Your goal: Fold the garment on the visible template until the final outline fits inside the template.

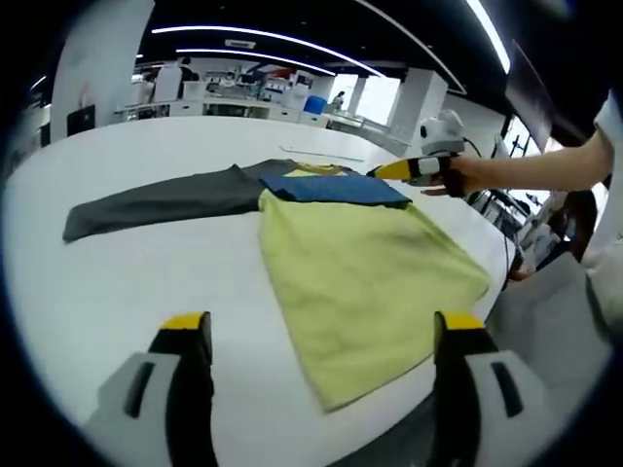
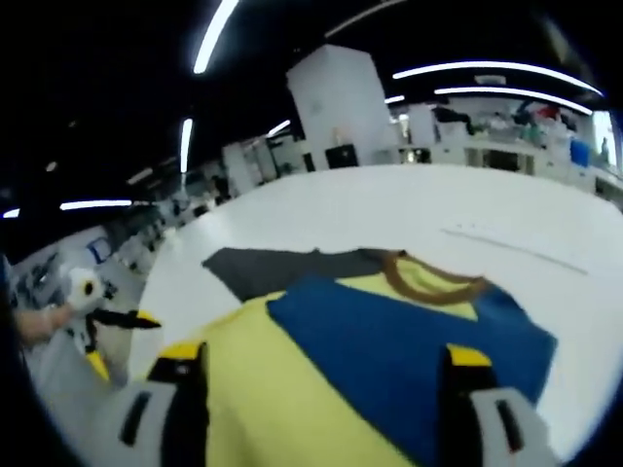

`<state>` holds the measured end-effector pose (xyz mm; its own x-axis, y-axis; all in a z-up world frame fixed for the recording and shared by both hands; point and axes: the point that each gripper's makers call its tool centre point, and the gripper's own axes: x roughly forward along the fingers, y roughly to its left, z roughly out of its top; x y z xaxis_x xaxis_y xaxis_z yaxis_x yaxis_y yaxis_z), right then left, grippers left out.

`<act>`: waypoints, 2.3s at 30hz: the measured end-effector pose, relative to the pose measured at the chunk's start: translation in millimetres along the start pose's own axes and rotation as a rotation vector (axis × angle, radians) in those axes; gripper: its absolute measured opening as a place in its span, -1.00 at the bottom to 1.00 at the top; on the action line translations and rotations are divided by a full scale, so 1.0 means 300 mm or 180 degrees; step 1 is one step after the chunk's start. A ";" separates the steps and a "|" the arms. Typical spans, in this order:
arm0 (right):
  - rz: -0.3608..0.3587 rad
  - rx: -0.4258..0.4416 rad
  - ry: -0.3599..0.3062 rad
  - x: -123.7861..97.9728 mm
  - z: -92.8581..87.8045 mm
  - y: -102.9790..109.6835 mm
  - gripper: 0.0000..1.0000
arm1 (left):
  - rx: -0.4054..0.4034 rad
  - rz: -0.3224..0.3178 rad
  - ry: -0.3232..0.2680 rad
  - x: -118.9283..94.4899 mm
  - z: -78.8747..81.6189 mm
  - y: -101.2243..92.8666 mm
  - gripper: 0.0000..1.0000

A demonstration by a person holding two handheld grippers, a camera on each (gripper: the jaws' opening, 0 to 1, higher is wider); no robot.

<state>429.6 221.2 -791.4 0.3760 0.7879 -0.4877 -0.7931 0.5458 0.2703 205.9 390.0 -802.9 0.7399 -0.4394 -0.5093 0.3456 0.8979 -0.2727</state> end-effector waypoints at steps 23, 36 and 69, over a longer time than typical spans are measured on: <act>-0.0349 0.0255 0.0107 -0.233 -0.116 -0.147 0.80 | 0.0040 -0.0019 0.0083 0.009 -0.013 -0.004 0.83; -0.0462 0.0563 0.0211 -0.310 -0.202 -0.258 0.48 | 0.0052 -0.0042 0.0154 0.014 -0.031 -0.008 0.83; -0.0488 0.0744 0.0376 -0.299 -0.281 -0.263 -0.99 | 0.0046 -0.0021 0.0201 0.014 -0.045 -0.004 0.83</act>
<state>418.1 83.2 -839.1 0.4136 0.6601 -0.6271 -0.5944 0.7175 0.3632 200.9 386.9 -815.8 0.6998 -0.4458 -0.5581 0.3591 0.8950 -0.2646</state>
